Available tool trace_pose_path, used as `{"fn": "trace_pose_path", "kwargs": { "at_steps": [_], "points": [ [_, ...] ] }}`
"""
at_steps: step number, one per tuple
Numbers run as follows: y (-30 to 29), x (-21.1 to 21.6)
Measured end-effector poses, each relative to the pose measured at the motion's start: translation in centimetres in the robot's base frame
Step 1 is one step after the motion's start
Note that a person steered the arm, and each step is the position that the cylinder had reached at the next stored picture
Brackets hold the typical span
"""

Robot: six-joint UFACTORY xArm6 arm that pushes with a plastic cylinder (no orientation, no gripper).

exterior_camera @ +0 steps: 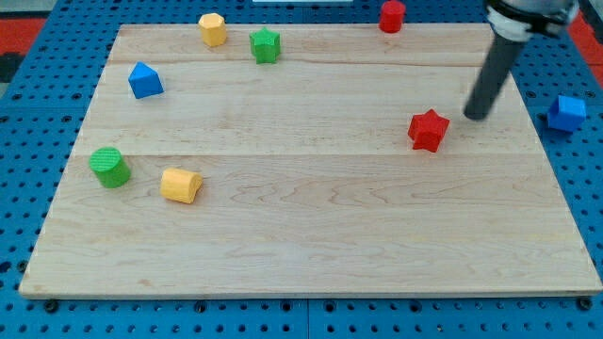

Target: Push the red star to the center of the board

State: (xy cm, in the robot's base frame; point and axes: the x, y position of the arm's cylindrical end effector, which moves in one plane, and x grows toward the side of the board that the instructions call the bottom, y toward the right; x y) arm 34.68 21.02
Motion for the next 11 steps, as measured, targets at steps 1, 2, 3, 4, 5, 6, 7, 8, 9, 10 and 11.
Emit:
{"fn": "trace_pose_path", "kwargs": {
  "at_steps": [1,2,3,4,5,6,7,8,9,10,11],
  "points": [
    [-3.6,-10.4],
    [4.0,-1.8],
    [7.4,2.9],
    [2.5,-5.1],
    [0.2,-8.9],
    [0.0,0.7],
    [-2.3,7.1],
    [-10.7,7.1],
    [-18.8,7.1],
    [-26.2,8.7],
    [-15.5,5.5]
  ]
}}
